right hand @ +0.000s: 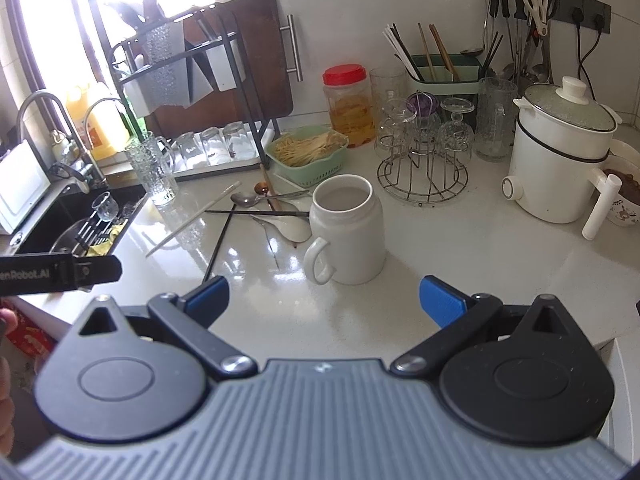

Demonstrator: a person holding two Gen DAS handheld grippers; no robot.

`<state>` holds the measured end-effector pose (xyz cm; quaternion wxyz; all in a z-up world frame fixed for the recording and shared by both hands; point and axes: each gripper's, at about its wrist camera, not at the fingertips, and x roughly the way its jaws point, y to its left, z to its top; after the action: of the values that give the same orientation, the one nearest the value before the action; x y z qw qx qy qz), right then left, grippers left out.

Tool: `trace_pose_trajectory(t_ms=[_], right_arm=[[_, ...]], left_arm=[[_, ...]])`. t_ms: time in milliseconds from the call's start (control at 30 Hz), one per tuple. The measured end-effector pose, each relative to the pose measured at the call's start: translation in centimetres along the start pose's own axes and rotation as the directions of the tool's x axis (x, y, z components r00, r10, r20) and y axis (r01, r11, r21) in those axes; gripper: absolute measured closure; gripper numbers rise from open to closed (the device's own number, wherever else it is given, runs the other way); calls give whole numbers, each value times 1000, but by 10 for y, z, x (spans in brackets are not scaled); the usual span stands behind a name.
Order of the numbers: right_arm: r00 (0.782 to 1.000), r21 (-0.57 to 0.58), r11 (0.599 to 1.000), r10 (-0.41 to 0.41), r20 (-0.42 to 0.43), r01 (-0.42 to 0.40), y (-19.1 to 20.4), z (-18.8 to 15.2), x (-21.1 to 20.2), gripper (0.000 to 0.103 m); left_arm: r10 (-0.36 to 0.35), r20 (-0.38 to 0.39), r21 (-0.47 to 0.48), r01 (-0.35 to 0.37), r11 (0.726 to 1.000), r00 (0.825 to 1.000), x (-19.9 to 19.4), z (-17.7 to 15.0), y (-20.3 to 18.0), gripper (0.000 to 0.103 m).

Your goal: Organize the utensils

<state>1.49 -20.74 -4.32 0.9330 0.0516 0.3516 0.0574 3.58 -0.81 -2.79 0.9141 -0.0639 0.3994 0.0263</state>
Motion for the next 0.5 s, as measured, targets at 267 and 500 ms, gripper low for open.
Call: trace_pose_trajectory(t_ms=[267, 500], right_arm=[[1000, 25, 999, 20, -13, -20, 4, -1, 24, 0], [1000, 47, 999, -22, -11, 22, 11, 10, 72, 0]], left_arm=[[-17, -33, -13, 17, 1000, 999, 28, 9, 10, 3], [-74, -86, -10, 74, 997, 994, 82, 44, 32, 3]])
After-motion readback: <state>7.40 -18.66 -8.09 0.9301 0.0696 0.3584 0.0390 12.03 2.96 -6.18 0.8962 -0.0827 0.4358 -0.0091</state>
